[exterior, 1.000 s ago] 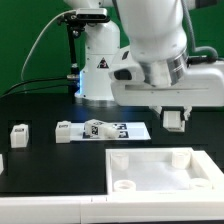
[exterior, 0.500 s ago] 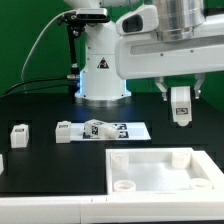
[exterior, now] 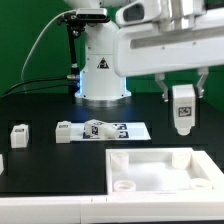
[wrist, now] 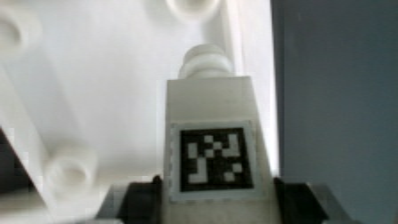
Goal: Assemble square table
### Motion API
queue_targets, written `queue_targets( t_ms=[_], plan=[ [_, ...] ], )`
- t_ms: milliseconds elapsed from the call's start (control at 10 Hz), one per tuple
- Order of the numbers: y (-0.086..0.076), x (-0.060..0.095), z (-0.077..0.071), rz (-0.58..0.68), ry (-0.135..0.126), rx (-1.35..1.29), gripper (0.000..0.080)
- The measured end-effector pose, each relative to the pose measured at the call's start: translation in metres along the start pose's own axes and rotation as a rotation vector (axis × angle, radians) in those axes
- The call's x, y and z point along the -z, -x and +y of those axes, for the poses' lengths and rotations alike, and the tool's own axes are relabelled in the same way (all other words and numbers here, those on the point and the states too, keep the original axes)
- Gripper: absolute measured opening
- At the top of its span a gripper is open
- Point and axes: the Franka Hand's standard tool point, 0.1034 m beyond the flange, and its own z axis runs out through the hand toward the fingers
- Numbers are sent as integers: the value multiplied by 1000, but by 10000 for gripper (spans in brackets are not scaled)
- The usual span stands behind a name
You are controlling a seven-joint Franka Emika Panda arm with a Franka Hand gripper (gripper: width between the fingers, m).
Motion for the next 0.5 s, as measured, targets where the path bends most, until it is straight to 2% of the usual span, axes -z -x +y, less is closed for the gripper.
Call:
queue_targets(
  t_ms=[100,300,400,500],
  plan=[
    [10,-3,0,44,-6,10,284],
    [7,-3,-7,184,-35,29,284],
    [12,-11,-6,232,-32,81,284],
    [5,-14,-2,222,-8,155,284]
  ],
)
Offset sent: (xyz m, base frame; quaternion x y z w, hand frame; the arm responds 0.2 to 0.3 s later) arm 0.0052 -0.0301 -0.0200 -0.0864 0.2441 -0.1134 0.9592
